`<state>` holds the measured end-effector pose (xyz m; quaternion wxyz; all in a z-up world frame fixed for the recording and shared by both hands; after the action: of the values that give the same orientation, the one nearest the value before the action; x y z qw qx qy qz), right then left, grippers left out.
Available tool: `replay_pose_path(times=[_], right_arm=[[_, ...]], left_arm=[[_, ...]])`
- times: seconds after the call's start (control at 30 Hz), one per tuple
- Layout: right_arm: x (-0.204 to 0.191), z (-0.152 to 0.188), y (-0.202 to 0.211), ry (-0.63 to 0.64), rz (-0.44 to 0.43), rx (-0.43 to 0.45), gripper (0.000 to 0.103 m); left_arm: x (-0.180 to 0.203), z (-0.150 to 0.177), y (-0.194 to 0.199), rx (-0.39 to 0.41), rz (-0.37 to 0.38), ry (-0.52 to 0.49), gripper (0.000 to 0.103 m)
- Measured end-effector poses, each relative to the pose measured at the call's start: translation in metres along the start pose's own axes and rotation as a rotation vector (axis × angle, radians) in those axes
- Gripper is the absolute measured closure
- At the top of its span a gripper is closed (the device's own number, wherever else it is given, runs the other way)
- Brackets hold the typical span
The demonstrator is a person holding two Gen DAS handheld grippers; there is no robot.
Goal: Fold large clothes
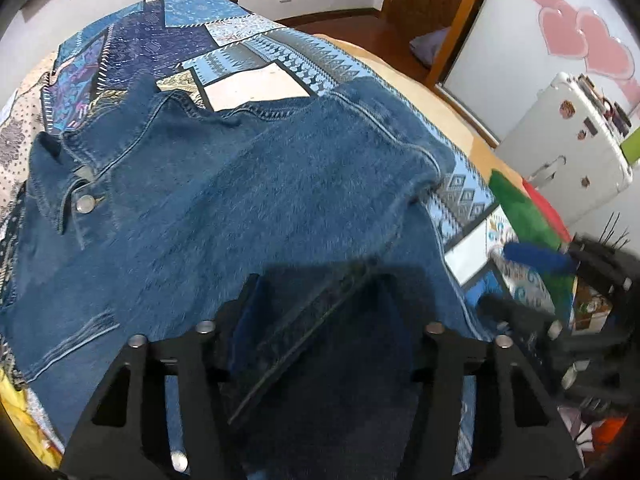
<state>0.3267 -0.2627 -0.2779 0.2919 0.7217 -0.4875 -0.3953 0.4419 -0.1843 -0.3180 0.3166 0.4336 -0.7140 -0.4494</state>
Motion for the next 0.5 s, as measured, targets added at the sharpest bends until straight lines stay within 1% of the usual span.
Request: replay_pose_path(times=[0.03,0.07,0.1,0.13,0.17,0.2,0.27,0.33,0.37,0.47,0.5], right_arm=[[-0.001,0.002,-0.004,-0.001,-0.006,-0.012,0.057],[-0.001,0.005,-0.006,-0.002,-0.010,-0.020,0.057],[-0.002,0.009,-0.010,-0.007,-0.015,-0.033,0.057],[-0.003,0.012,-0.014,-0.011,-0.016,-0.047,0.057],[-0.003,0.014,-0.016,-0.012,-0.012,-0.052,0.057],[-0.003,0.016,-0.018,-0.015,-0.007,-0.052,0.057],[-0.002,0.017,-0.018,-0.019,0.001,-0.046,0.053],[0.000,0.017,-0.018,-0.023,0.004,-0.047,0.051],[0.001,0.017,-0.018,-0.028,0.003,-0.050,0.050],[0.001,0.016,-0.018,-0.030,0.008,-0.061,0.050],[0.001,0.016,-0.018,-0.025,0.015,-0.064,0.050]], left_arm=[[-0.001,-0.002,-0.001,0.005,0.007,0.009,0.054],[-0.002,-0.004,0.000,0.011,0.012,0.018,0.060],[-0.004,-0.007,0.001,0.027,0.019,0.032,0.069],[-0.006,-0.008,0.002,0.035,0.017,0.039,0.074],[-0.009,-0.010,0.003,0.040,0.009,0.044,0.085],[-0.012,-0.012,0.004,0.047,0.008,0.049,0.088],[-0.020,-0.014,0.011,0.069,0.002,0.066,0.093],[-0.034,-0.016,0.029,0.112,-0.007,0.097,0.096],[-0.040,-0.018,0.038,0.132,-0.009,0.114,0.099],[-0.062,-0.021,0.069,0.205,-0.042,0.152,0.099],[-0.072,-0.020,0.085,0.240,-0.058,0.167,0.099]])
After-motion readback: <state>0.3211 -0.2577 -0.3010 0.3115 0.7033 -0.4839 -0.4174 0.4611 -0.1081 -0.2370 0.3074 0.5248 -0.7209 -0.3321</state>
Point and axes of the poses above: each gripper's, at about its wrist camera, not at the fingertips, and y roughly against the way its jaws point, x to its right, z to its underside, the point moved 8 cm from there along -y, roughly the way its jaws point, and after that the axes turned 2 degrees about -z, right-handed, at the moved point
